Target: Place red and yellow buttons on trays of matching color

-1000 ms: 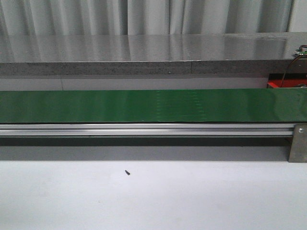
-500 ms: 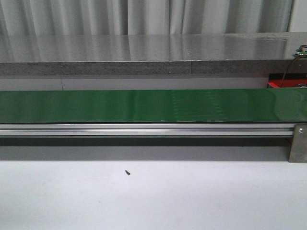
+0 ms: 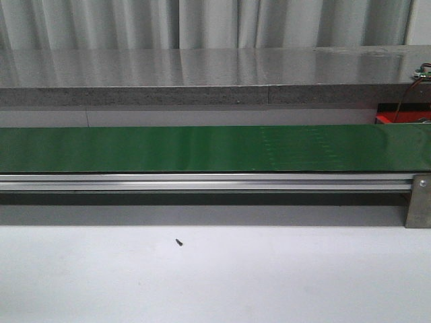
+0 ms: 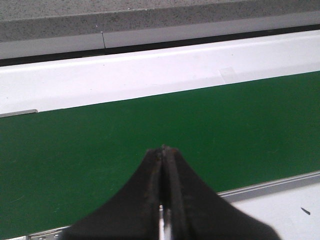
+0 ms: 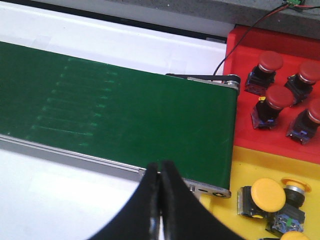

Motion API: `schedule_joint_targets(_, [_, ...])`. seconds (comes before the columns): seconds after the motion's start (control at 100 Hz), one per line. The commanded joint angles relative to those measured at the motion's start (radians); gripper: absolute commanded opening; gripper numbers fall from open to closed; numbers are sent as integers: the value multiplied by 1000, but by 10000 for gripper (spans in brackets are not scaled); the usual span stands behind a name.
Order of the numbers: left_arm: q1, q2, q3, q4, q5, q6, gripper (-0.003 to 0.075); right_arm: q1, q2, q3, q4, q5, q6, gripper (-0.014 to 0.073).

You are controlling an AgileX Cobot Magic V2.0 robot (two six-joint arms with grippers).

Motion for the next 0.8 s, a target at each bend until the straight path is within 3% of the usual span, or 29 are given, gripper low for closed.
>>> schedule_joint_targets(0.0, [-6, -20, -28, -30, -45, -1, -20, 1, -7, -25, 0, -61, -10, -70])
schedule_joint_targets(0.49, [-6, -20, -28, -30, -45, -1, -20, 1, -7, -25, 0, -62, -10, -70])
schedule_joint_targets(0.79, [-6, -20, -28, -30, -45, -1, -20, 3, -122, 58, -31, -205, 0, -70])
